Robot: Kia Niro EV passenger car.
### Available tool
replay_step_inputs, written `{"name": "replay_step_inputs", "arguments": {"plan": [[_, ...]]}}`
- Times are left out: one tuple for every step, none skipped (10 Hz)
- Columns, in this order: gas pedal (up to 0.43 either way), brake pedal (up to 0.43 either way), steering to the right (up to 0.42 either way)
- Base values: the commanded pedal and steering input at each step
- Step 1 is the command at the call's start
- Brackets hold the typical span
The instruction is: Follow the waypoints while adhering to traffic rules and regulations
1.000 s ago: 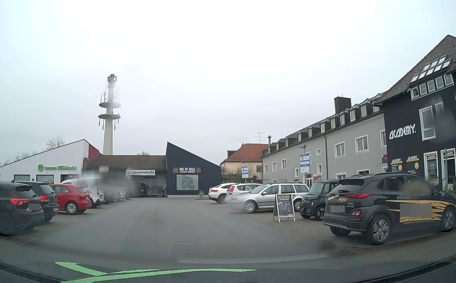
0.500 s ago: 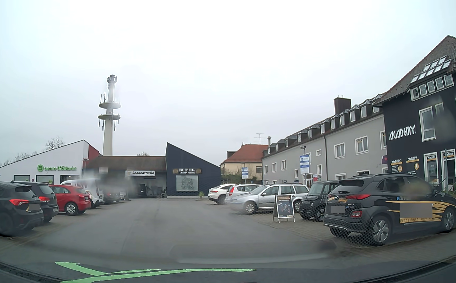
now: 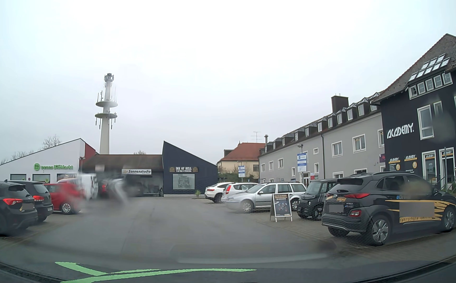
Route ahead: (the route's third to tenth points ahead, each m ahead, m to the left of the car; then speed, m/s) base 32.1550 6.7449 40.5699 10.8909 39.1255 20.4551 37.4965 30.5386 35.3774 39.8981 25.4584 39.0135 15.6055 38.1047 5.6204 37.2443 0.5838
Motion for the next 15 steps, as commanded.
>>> {"name": "replay_step_inputs", "arguments": {"plan": [[0.39,0.0,0.124],[0.39,0.0,0.083],[0.39,0.0,0.036],[0.39,0.0,-0.013],[0.39,0.0,-0.051],[0.39,0.0,-0.087],[0.39,0.0,-0.109],[0.39,0.0,-0.125],[0.39,0.0,-0.132],[0.39,0.0,-0.132],[0.39,0.0,-0.133],[0.378,0.0,-0.136],[0.378,0.0,-0.146],[0.378,0.0,-0.157],[0.378,0.0,-0.167]]}}
